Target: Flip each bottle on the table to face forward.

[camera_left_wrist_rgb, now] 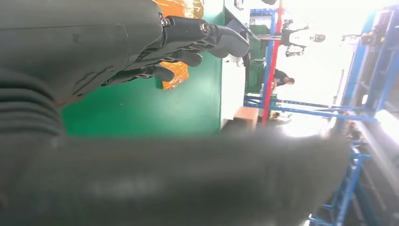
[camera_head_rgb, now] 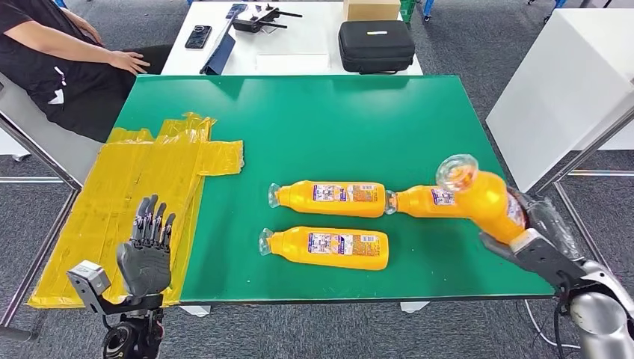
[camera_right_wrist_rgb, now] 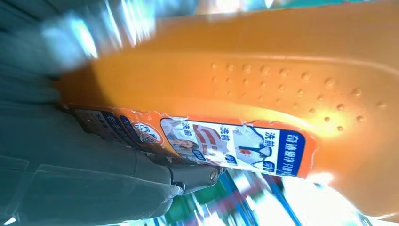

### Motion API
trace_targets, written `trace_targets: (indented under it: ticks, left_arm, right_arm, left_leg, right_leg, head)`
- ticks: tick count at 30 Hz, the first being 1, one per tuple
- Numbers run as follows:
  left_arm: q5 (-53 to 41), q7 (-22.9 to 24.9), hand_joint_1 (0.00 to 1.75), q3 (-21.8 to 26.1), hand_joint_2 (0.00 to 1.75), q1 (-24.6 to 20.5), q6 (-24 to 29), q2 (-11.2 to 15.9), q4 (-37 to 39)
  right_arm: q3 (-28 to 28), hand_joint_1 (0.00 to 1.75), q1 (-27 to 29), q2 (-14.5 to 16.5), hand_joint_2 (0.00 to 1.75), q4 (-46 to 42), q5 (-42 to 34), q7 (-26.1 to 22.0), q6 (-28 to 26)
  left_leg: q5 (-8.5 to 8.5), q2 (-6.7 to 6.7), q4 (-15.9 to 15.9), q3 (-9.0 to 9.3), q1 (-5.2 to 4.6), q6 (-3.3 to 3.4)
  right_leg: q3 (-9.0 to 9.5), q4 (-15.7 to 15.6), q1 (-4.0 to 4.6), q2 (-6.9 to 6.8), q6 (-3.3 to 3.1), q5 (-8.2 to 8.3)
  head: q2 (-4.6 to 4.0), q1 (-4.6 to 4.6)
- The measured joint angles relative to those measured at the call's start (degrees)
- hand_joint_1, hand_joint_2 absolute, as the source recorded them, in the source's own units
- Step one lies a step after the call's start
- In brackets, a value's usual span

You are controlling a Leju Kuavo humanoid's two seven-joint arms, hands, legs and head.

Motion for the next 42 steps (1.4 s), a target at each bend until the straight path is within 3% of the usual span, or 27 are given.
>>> trace_targets:
  ticks: [5, 10, 17, 25, 36, 42]
  left_arm:
    - [1.79, 0.58, 0.00, 0.29, 1.75, 0.58, -1.60, -0.69, -2.88]
    - [3.66, 1.88, 0.00, 0.32, 1.75, -2.01, -1.21, -0.80, -4.18]
    - [4.02, 3.75, 0.00, -0.65, 1.75, -9.29, 0.65, -0.70, -3.10]
    - [4.12, 5.62, 0.00, -2.88, 1.75, -15.49, 3.20, -0.62, -0.69]
    - [5.47, 6.09, 0.00, -3.88, 1.75, -17.78, 4.99, -0.67, 1.96]
    - [5.27, 5.71, 0.00, -4.61, 1.75, -18.30, 5.67, -0.76, 3.48]
  right_arm:
    - [-2.03, 1.75, -1.29, 6.11, 1.75, -5.83, 8.37, 0.28, -4.30]
    - [1.49, 1.75, -7.17, 9.45, 1.75, -4.47, 8.11, 1.11, -6.19]
    - [14.52, 1.75, -23.95, 15.59, 1.75, 12.39, 10.02, 3.90, -16.53]
    - [24.05, 1.75, -37.80, 26.44, 1.75, 27.88, 5.32, 6.08, -20.33]
    - [32.57, 1.75, -42.15, 39.40, 1.75, 37.93, 8.03, 10.03, -24.22]
    - [37.87, 1.75, -41.55, 43.14, 1.75, 42.38, 9.32, 10.71, -25.23]
  left_leg:
    - [0.00, 0.14, 0.00, 0.00, 0.01, -0.08]
    - [0.13, 0.22, -0.01, -0.03, 0.01, -0.09]
    - [0.48, 0.62, -0.01, -0.09, 0.04, -0.18]
    - [0.63, 0.73, -0.01, -0.27, 0.11, -0.24]
    - [0.62, 0.75, -0.01, -0.54, 0.15, -0.28]
    - [0.62, 0.72, -0.01, -0.59, 0.16, -0.28]
  right_leg:
    - [-0.04, 0.00, 0.00, 0.09, -0.02, 0.01]
    - [-0.05, 0.02, 0.01, 0.12, -0.13, 0.13]
    - [-0.27, 0.06, 0.05, 0.34, -0.24, 0.48]
    - [-0.54, 0.16, 0.15, 0.41, -0.35, 0.60]
    - [-0.84, 0.17, 0.18, 0.47, -0.39, 0.57]
    - [-0.88, 0.16, 0.18, 0.47, -0.40, 0.57]
  head:
    - [0.00, 0.00]
    - [0.00, 0.01]
    - [0.00, 0.00]
    - [0.00, 0.00]
    - [0.00, 0.03]
    - [0.00, 0.04]
